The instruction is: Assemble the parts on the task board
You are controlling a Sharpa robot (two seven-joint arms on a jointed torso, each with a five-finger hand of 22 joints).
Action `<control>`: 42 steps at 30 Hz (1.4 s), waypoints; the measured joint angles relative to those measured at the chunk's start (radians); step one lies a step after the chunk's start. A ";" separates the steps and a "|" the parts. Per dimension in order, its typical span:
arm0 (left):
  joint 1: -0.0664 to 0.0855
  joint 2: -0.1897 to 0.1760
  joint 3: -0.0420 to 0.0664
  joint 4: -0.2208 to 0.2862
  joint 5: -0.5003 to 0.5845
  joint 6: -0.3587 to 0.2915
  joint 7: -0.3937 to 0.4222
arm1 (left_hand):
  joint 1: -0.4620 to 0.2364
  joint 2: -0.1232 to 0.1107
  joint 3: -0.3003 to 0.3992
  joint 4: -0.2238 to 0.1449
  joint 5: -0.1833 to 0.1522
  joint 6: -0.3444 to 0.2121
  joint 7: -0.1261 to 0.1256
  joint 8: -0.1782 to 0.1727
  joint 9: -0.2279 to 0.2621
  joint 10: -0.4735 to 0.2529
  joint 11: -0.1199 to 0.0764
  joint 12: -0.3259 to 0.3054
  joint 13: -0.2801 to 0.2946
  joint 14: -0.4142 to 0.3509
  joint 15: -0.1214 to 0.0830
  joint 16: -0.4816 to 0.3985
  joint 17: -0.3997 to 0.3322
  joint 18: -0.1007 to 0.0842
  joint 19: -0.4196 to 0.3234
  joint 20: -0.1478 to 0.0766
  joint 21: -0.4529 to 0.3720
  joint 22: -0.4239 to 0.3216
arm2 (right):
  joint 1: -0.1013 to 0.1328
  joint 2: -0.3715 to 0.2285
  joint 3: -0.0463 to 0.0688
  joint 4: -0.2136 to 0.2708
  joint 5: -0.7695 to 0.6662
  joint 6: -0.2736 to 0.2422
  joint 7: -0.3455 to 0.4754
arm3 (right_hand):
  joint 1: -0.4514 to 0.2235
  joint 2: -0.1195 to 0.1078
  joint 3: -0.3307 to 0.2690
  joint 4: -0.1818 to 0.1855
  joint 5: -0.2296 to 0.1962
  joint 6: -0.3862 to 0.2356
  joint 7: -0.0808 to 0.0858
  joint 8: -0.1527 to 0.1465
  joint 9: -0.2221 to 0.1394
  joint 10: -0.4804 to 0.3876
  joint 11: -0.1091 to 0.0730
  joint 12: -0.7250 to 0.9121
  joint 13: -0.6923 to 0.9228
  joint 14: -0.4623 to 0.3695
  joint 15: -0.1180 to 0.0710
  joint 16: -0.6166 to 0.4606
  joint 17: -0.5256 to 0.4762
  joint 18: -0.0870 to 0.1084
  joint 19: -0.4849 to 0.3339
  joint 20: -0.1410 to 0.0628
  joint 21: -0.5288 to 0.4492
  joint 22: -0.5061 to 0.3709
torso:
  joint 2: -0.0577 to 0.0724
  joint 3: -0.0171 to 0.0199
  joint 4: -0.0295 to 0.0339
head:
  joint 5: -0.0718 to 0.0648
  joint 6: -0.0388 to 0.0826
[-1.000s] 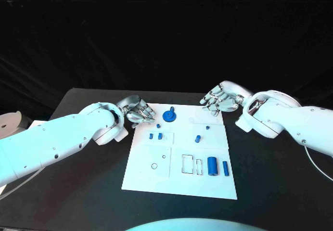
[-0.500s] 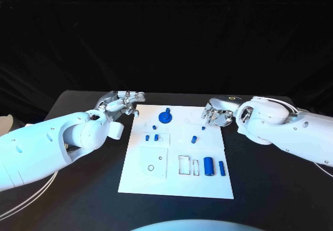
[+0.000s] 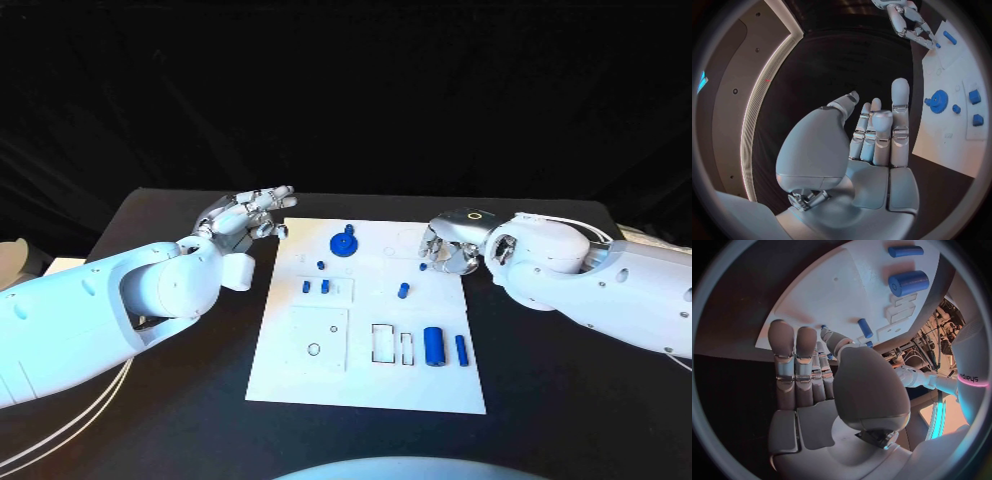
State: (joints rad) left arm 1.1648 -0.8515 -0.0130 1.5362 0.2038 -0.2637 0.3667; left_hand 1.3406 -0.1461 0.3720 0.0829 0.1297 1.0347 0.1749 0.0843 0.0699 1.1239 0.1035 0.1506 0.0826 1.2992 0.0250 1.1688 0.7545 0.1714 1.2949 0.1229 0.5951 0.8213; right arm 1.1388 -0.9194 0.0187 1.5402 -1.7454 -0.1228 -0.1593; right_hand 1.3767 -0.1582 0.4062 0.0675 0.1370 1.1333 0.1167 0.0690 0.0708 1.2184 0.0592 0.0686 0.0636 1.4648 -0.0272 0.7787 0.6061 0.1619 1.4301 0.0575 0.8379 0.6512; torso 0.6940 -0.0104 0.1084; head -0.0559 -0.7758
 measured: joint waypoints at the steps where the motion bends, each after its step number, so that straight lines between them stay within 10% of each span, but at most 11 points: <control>1: 0.000 -0.001 0.000 0.000 0.005 0.000 0.003 | 0.000 0.000 0.000 0.000 0.000 0.000 0.000 0.000 0.000 0.000 0.000 0.001 0.000 0.000 0.000 0.000 0.000 0.000 0.000 0.000 0.000 0.000 | -0.002 0.001 0.000 0.000 -0.003 0.001 0.000 | 0.000 0.000 0.000 0.001 0.000 0.000 0.000 0.000 0.000 0.000 0.000 0.000 0.000 0.000 0.000 0.006 0.005 0.000 0.000 0.000 0.007 0.007 | 0.000 0.0001 0.0000 | 0.000 -0.001; 42: -0.001 0.000 0.000 0.003 0.028 0.007 0.009 | 0.008 0.008 -0.005 -0.006 0.000 0.003 0.003 0.004 0.000 0.000 0.000 0.016 0.001 -0.003 -0.003 0.004 -0.008 0.000 0.004 -0.004 -0.005 -0.004 | -0.022 0.058 0.006 -0.035 -0.058 0.036 -0.003 | 0.029 0.029 0.135 -0.058 -0.074 0.071 -0.013 0.008 0.018 0.055 -0.010 -0.001 0.002 0.002 -0.002 0.293 0.281 -0.045 -0.019 -0.002 0.313 0.336 | 0.000 0.0004 -0.0023 | 0.002 -0.013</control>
State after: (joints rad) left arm 1.1637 -0.8510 -0.0134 1.5394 0.2315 -0.2565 0.3761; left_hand 1.3487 -0.1381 0.3665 0.0774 0.1297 1.0380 0.1784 0.0881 0.0696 1.1239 0.1035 0.1664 0.0832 1.2957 0.0215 1.1728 0.7462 0.1713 1.2987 0.1192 0.5902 0.8177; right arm 1.1170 -0.8612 0.0252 1.5047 -1.8031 -0.0872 -0.1618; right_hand 1.4060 -0.1289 0.5417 0.0090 0.0633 1.2042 0.1034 0.0766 0.0886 1.2737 0.0493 0.0677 0.0658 1.4671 -0.0293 1.0715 0.8876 0.1170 1.4109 0.0553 1.1513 0.9872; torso 0.6937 -0.0100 0.1061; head -0.0534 -0.7888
